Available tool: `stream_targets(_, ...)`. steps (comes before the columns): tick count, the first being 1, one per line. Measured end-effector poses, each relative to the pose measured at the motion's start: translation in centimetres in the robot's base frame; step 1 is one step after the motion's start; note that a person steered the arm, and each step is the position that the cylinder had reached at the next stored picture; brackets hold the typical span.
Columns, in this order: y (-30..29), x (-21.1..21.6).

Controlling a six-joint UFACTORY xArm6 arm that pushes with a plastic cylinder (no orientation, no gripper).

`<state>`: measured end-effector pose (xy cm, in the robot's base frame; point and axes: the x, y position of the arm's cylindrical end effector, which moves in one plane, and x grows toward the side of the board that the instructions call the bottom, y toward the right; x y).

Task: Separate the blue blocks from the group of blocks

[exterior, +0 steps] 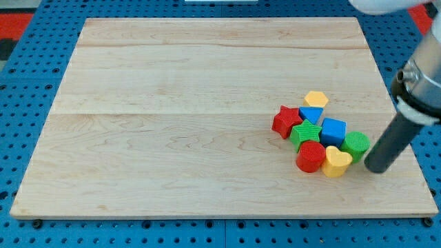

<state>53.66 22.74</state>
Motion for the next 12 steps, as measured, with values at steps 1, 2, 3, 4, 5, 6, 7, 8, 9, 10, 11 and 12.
stream_targets(1,0.0,-2.0)
stream_targets(2,-3.0,-2.5)
stream_targets(3,-3.8,-4.1)
stream_targets(4,-6.0,-6.2)
stream_targets(5,-10.5,-8.5)
stream_targets(6,-12.6,-11.6)
stream_targets(7,-16.2,-13.8)
stream_targets(8,-20.6,-15.0)
stream_targets(9,-23.5,-12.4)
stream_targets(10,-28.8,-9.9)
stream_targets(11,-30.8,-7.1)
stream_targets(12,-30.9,-9.8)
